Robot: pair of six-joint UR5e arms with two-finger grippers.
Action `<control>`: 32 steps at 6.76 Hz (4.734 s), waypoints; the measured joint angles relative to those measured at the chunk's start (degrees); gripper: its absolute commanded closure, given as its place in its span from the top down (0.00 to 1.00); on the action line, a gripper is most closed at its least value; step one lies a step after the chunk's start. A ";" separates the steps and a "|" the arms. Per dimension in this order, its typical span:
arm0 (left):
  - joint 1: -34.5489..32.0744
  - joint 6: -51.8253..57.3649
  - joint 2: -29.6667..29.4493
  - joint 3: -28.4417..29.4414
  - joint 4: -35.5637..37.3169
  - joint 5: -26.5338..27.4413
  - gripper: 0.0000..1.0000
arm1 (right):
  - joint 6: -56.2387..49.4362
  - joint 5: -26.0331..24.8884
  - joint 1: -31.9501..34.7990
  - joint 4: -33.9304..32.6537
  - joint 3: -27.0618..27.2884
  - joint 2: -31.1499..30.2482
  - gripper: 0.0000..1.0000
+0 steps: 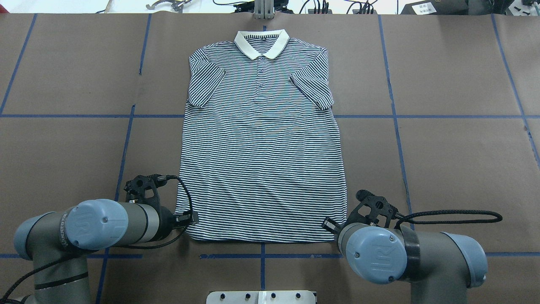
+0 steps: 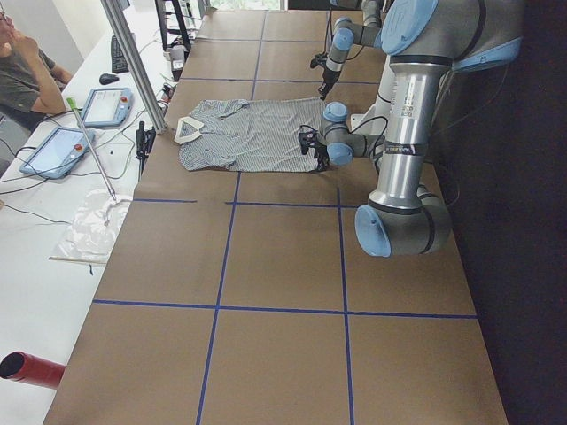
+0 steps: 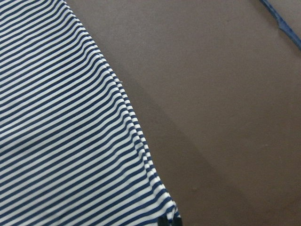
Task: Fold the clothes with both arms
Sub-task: 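Grasp both hem corners with the left and right grippers, then lift the hem with both grippers and fold it toward the collar, then release the hem with both grippers near the collar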
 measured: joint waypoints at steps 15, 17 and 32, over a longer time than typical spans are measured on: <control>-20.21 17.61 -19.90 14.08 9.15 3.64 0.00 | -17.92 6.28 26.08 1.72 -20.49 19.09 0.00; -23.29 19.61 -25.07 28.09 1.10 7.25 0.00 | -20.06 9.78 30.82 10.22 -36.88 26.72 0.00; -26.17 21.87 -23.45 33.95 -17.99 1.50 0.62 | -17.46 17.01 29.20 24.04 -32.91 15.65 0.83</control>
